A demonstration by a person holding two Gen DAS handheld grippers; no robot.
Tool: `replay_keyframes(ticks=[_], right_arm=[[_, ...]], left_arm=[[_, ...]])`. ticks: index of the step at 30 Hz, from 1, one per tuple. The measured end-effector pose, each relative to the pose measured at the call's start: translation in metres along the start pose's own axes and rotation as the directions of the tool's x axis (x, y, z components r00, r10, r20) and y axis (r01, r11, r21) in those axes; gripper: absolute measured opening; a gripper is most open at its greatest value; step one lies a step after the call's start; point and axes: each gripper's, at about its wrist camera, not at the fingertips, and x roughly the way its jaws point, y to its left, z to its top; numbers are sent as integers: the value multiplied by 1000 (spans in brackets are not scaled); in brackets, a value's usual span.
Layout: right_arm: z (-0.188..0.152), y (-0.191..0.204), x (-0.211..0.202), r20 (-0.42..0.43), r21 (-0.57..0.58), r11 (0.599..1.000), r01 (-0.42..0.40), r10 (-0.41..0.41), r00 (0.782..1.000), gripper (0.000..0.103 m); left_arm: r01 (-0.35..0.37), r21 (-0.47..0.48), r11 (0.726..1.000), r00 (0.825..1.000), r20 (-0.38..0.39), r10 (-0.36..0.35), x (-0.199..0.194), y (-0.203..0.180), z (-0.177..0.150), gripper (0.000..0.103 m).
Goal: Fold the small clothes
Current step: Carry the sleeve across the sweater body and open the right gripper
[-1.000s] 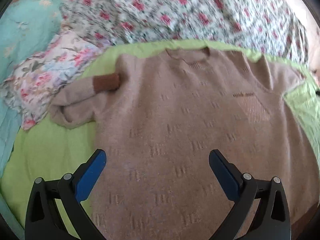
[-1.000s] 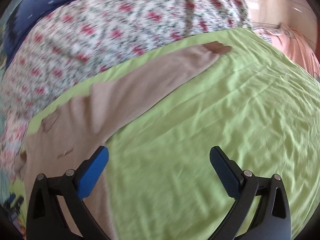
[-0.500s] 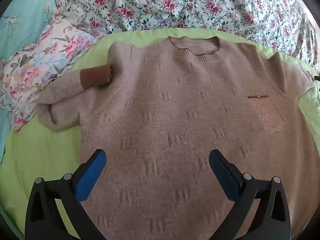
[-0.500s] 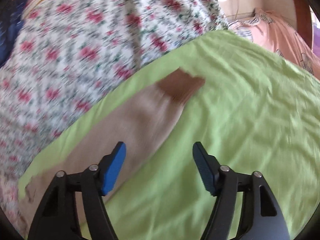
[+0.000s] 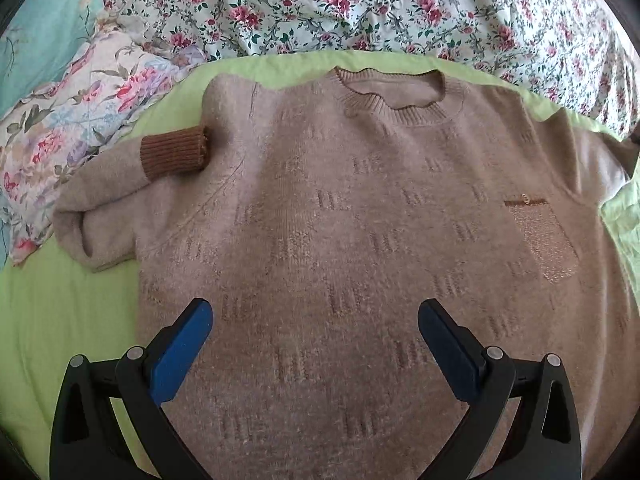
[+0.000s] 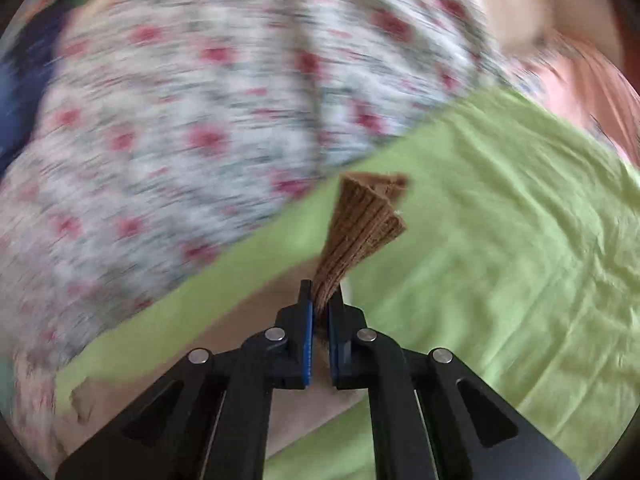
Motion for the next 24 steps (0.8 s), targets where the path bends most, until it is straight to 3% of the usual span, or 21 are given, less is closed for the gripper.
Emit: replay_keyframes(ticks=[3,6,9,12,17,19,24], right_arm=[[-29,55,-20,-45,-69,991,-118,115,992,7],[-68,117,-32,-124,-98,957,-272,259,958,7],[-116,188,-30,-233,-82,898,-433,405,884,7],[-165,248,-17,-338,-78,852,-518,466,818,7],[-236,318,13,-488,-46,811,-584,492,721,7],[-259,342,25,-534,-52,800,-597,483,694,7],[-292,372,47,-581,-54,797,-602,465,668,11]], left_arm=[[21,-15,1000,1000,4,-21,-8,3,-5,103],[49,-42,998,999,9,-48,-17,12,-12,103],[91,-78,993,996,11,-90,-24,21,-18,103],[145,-94,985,989,18,-144,-31,29,-23,103],[176,-74,982,984,38,-174,-40,36,-30,103],[184,-79,980,983,41,-181,-40,40,-32,103],[227,-123,966,974,43,-223,-30,47,-27,103]])
